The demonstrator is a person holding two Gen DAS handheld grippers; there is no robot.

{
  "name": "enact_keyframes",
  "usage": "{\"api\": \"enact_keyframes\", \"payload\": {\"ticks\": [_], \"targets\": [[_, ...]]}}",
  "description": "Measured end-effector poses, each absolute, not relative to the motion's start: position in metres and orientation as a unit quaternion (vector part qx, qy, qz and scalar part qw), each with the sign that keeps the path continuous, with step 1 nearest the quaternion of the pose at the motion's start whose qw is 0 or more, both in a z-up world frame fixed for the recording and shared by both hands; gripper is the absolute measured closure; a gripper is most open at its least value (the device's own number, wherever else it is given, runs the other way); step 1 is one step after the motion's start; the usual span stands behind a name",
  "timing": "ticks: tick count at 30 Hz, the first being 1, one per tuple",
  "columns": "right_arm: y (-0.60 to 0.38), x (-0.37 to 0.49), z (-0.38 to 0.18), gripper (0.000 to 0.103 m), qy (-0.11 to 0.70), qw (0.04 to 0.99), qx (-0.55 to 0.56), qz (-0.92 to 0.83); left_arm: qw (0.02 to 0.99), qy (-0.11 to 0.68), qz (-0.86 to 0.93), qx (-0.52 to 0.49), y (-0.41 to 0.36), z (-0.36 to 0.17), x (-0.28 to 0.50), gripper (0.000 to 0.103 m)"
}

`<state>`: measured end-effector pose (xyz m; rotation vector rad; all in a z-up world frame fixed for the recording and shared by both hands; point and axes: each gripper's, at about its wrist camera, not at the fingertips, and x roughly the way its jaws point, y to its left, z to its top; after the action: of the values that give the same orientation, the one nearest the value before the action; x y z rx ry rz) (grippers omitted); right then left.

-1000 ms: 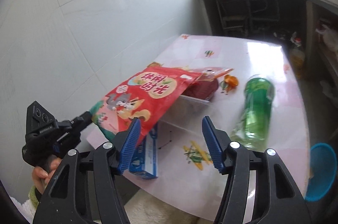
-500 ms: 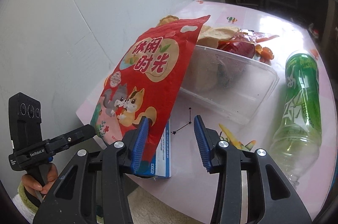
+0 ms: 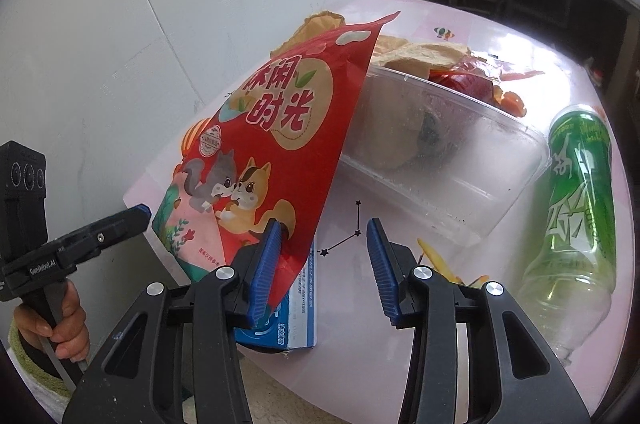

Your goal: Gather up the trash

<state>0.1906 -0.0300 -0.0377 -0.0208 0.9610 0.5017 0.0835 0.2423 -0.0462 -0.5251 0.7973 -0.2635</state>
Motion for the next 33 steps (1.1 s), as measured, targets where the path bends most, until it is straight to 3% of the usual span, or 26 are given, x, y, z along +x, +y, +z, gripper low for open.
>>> {"api": "enact_keyframes", "payload": {"ticks": [9,22,27,33], "targets": [[-0.038,0.185,-0.036,0.061,0.456,0.856,-0.006,0.242,0.83,0.406,-0.179,-0.338,0.257,-0.052,0.156,0.035],[-0.041,0.185,-0.037,0.061,0.451,0.856,-0.001,0.25,0.781,0.473,-0.224,-0.34,0.237,-0.069,0.201,0.034],[-0.039,0.185,-0.037,0.062,0.447,0.857,-0.004,0.255,0.785,0.459,-0.236,-0.341,0.237,-0.065,0.195,0.065],[-0.043,0.181,-0.033,0.064,0.442,0.859,-0.001,0.259,0.804,0.435,-0.24,-0.328,0.235,-0.052,0.187,0.082]]}}
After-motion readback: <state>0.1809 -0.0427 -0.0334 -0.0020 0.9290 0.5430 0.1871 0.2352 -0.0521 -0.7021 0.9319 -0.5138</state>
